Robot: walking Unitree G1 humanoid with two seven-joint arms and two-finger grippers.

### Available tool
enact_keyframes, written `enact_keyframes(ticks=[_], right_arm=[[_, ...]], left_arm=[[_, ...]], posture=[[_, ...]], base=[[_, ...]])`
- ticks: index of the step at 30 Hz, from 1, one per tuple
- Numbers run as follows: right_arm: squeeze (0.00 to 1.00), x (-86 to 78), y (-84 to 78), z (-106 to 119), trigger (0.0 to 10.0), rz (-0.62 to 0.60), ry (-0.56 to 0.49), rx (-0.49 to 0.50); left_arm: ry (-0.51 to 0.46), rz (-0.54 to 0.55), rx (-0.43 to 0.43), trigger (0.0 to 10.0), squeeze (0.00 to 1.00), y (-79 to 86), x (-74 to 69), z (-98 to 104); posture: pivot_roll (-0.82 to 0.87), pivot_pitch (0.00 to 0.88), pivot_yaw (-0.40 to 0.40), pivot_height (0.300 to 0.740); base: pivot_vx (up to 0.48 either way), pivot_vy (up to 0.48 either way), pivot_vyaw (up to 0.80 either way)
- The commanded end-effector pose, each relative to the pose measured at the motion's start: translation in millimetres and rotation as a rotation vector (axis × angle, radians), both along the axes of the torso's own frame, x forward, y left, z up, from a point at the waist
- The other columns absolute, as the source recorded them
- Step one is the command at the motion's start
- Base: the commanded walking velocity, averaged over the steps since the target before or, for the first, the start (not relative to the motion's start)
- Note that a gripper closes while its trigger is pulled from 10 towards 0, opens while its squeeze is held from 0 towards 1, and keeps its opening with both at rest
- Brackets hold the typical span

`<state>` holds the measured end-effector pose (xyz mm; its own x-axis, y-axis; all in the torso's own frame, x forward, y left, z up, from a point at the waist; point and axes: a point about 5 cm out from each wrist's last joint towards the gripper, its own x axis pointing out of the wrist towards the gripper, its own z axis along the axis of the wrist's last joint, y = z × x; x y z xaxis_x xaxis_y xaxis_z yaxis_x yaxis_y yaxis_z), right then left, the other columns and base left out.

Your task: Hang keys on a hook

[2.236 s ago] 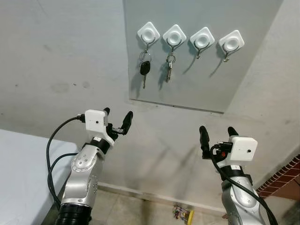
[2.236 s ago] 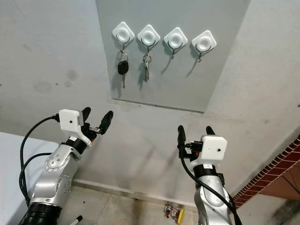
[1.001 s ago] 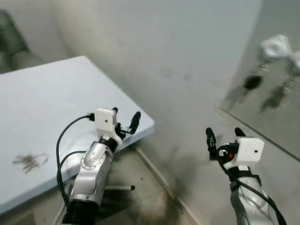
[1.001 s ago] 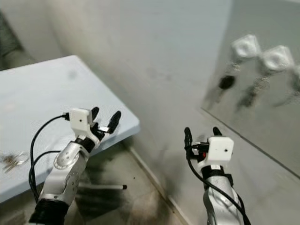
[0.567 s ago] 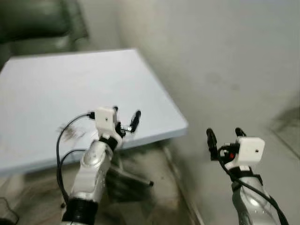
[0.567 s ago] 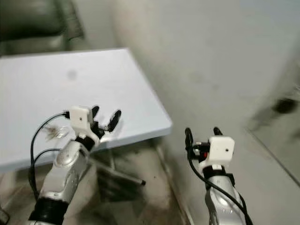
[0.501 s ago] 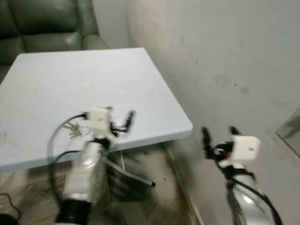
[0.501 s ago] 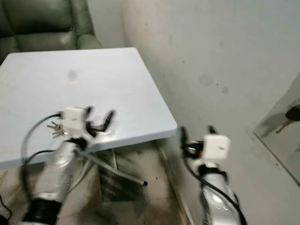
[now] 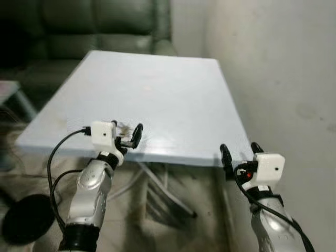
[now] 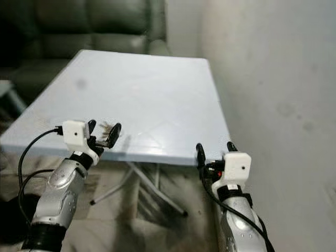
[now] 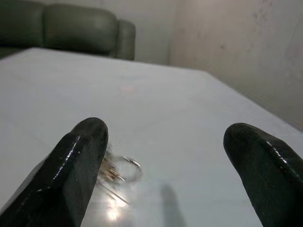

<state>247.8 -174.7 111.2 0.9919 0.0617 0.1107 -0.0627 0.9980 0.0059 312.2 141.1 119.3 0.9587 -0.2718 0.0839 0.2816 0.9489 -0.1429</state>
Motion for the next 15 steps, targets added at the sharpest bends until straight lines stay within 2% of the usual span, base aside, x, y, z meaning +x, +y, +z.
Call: enact_keyframes(ticks=[1, 9, 15], right_arm=[[0.00, -0.7, -4.4, 1.4, 10.0, -0.020, -0.007, 0.008], [0.00, -0.5, -7.2, 1.9, 10.0, -0.027, -0.008, 0.011], [0.00, -0.1, -5.0, 2.3, 10.0, -0.022, -0.008, 0.017]], left_arm=[[-0.014, -0.016, 0.005, 10.0, 0.00, -2.3, 0.7, 4.8], [0.003, 0.020, -0.029, 10.0, 0.00, 4.8, 3.6, 6.0], [0.018, 0.031, -0.008, 10.0, 0.00, 6.3, 4.7, 4.7]], posture=[[-0.04, 0.000, -0.029, 0.740], [-0.03, 0.000, -0.030, 0.740], [-0.03, 0.000, -0.031, 0.740]], base=[[0.000, 0.000, 0.00], [0.000, 0.000, 0.00], [0.000, 0.415, 0.00]])
